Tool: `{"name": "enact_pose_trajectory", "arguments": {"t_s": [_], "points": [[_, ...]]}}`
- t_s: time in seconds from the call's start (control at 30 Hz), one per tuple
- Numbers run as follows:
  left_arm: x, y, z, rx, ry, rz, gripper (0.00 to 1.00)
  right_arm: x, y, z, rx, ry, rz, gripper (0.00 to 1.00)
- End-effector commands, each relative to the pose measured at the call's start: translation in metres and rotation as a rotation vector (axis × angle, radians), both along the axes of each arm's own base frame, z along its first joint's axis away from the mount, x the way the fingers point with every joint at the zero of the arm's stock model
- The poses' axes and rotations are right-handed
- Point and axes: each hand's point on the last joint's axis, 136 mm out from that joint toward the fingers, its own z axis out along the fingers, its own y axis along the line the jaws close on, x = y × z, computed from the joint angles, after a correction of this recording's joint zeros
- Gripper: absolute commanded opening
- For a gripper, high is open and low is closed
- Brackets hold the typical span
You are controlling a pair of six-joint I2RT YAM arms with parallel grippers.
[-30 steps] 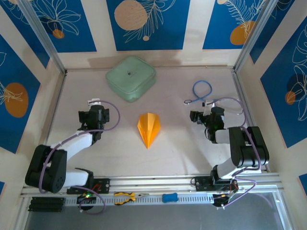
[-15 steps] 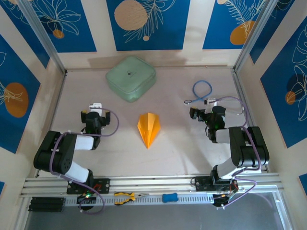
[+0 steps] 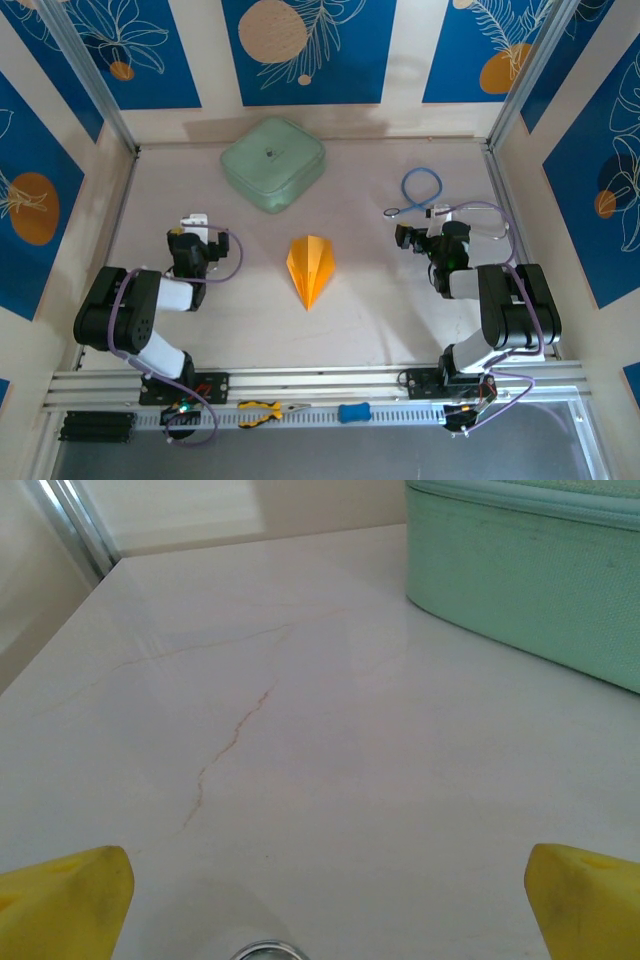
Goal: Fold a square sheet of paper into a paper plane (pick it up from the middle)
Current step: Reset both arms
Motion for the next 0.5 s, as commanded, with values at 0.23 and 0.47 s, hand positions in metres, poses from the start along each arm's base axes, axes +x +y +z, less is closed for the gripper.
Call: {"name": "enact_pose_trajectory", "arguments": {"t_s": [0.23, 0.47], "points": [[0.0050, -0.0011, 0.0074, -0.022, -0.034, -0.014, 1.00, 0.0069, -0.0028, 0.0123, -0.001, -0.042, -0.019, 0.99], [0.0054, -0.0038, 0.0083, -0.022, -0.036, -0.032, 1.00, 0.0065, -0.0029, 0.0119, -0.001, -0.041, -0.019, 0.99]]}}
